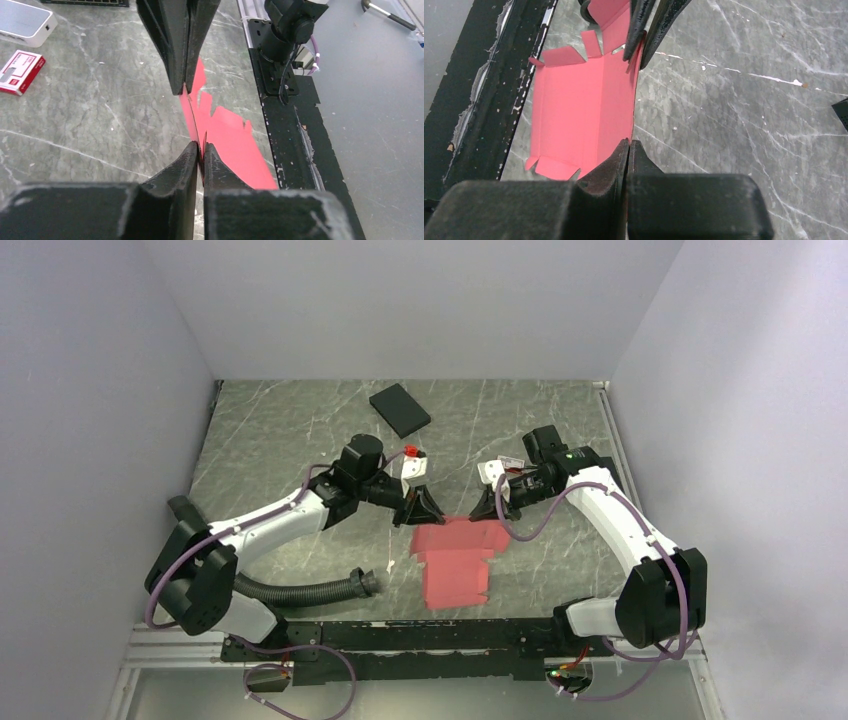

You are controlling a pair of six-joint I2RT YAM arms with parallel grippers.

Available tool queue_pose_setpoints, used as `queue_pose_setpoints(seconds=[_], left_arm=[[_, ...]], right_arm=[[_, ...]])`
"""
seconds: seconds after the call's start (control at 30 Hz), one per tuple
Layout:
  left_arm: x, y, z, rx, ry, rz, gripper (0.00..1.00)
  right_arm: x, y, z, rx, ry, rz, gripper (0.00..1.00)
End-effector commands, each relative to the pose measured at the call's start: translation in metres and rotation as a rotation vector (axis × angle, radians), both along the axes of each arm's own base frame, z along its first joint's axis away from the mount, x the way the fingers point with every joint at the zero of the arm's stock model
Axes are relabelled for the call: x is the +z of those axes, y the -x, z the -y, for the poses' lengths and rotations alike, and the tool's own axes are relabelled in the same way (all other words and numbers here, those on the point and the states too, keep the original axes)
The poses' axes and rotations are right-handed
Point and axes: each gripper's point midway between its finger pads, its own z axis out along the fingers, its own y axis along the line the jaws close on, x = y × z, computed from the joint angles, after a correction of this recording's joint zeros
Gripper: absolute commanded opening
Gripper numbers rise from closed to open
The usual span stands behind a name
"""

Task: Fold the paper box
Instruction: Fold the paper box at the center of the board.

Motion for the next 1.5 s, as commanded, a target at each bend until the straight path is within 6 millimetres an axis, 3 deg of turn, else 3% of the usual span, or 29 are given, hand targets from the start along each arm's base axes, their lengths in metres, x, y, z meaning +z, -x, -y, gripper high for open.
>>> queue_pose_setpoints(seconds=[0.0, 0.27, 0.37, 0.5, 0.6, 0.67, 0.7, 0.93, 1.03, 1.17, 1.3, 1.47], left_arm=[[0.016, -0.007, 0.008, 0.015, 0.019, 0.008, 0.02], [0.020, -0.023, 0.004, 0.169, 0.026, -0.017, 0.00], [0.019, -0.024, 0.002, 0.209, 0.042, -0.039, 0.17], [0.017, -0.021, 0.000, 0.210, 0.047, -0.042, 0.22], [0.014, -0.021, -0.001, 0.212, 0.036, -0.045, 0.18], [0.014, -0.023, -0.003, 0.218, 0.029, -0.043, 0.03], [0.015, -0.024, -0.003, 0.226, 0.027, -0.046, 0.00], [0.024, -0.035, -0.009, 0.282, 0.063, -0.084, 0.01], [0.030, -0.041, -0.012, 0.310, 0.087, -0.147, 0.27], [0.048, -0.058, -0.033, 0.401, 0.115, -0.210, 0.43], [0.066, -0.058, -0.055, 0.438, 0.156, -0.162, 0.60], [0.059, -0.051, -0.066, 0.439, 0.120, -0.083, 0.62]], right_arm=[[0.014, -0.001, -0.009, 0.020, -0.060, 0.024, 0.00], [0.013, -0.017, -0.009, -0.069, -0.037, -0.002, 0.00], [0.012, -0.024, -0.009, -0.112, -0.028, -0.024, 0.00], [0.011, -0.025, -0.010, -0.118, -0.030, -0.046, 0.00], [0.012, -0.025, -0.011, -0.118, -0.031, -0.050, 0.00], [0.011, -0.026, -0.010, -0.120, -0.030, -0.052, 0.00], [0.011, -0.026, -0.010, -0.121, -0.030, -0.052, 0.00], [0.007, -0.026, -0.011, -0.125, -0.026, -0.071, 0.00], [0.007, -0.028, -0.011, -0.130, -0.025, -0.086, 0.00], [0.007, -0.028, -0.011, -0.131, -0.024, -0.090, 0.00], [0.007, -0.027, -0.011, -0.129, -0.026, -0.093, 0.00], [0.007, -0.027, -0.011, -0.127, -0.026, -0.092, 0.00]])
